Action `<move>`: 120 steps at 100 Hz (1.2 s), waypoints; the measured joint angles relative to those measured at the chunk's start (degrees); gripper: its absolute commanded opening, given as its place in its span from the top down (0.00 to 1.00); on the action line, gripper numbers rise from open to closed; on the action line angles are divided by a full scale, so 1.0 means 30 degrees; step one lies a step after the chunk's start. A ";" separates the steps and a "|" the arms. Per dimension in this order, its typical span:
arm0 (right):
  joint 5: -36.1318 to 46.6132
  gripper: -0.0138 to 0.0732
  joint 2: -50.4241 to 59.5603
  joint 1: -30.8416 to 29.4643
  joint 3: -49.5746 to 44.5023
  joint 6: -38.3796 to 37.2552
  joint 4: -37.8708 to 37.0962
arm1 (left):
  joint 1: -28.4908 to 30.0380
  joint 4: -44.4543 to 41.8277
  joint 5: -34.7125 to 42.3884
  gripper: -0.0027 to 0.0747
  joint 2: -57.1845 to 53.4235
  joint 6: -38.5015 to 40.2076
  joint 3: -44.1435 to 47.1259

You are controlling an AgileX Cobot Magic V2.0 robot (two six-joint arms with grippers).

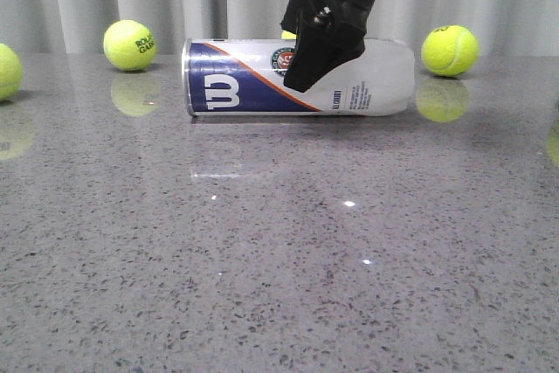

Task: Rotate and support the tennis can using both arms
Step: 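Roll the can on the table with the right gripper, turning its label, then open the right gripper and raise it away from the can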

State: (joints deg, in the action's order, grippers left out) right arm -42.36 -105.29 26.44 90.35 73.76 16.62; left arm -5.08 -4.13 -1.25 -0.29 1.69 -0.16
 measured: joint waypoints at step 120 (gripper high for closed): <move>-0.1930 0.10 0.6949 -0.7819 0.0000 -1.3181 -0.0626 | 0.0000 0.0000 0.0000 0.99 0.0000 0.0000 0.0000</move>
State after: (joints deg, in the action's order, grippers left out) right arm -48.15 -84.45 2.98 90.35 34.22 14.74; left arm -5.08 -4.13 -1.25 -0.29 1.69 -0.16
